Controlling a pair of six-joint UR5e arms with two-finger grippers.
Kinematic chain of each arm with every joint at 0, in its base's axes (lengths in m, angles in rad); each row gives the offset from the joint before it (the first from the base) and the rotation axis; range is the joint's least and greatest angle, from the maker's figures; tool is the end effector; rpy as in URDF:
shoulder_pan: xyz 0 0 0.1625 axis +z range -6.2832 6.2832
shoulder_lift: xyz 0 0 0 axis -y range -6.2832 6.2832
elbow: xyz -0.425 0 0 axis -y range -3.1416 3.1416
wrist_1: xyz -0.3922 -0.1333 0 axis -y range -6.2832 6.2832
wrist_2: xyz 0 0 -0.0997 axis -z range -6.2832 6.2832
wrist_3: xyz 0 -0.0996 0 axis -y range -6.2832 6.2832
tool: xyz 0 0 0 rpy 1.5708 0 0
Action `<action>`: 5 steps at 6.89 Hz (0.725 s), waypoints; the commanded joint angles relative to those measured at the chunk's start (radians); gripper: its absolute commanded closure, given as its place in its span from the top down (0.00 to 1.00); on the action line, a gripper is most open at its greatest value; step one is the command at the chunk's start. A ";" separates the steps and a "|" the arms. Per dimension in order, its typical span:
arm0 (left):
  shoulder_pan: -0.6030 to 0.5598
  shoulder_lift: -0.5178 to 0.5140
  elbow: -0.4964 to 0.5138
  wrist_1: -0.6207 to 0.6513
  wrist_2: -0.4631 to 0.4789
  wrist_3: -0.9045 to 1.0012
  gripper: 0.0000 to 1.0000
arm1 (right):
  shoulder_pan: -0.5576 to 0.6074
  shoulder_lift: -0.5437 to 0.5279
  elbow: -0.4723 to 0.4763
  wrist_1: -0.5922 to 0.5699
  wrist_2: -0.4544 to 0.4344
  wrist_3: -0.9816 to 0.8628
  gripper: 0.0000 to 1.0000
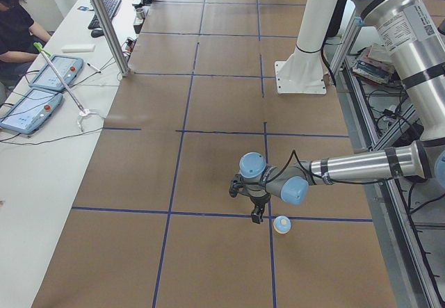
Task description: Place and press bell with both arms
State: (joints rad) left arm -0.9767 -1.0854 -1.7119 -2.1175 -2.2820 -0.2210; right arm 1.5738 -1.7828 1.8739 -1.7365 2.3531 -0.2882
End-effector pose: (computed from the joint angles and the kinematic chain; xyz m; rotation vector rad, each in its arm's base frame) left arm 0.1022 -0.2733 0.7247 -0.1038 0.7332 0.4280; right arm 0.0643 -0.3951 0.6202 0.0436 -0.7859 -0.2412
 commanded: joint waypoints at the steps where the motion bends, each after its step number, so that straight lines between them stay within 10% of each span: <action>1: 0.077 0.004 0.055 -0.013 -0.001 -0.006 1.00 | 0.000 -0.001 0.002 0.000 0.000 0.000 1.00; 5: 0.121 0.007 0.121 -0.010 -0.013 -0.011 1.00 | 0.000 -0.001 0.016 0.000 -0.002 0.000 1.00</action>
State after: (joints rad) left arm -0.8651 -1.0801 -1.6114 -2.1278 -2.2910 -0.2308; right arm 1.5738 -1.7840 1.8886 -1.7365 2.3518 -0.2884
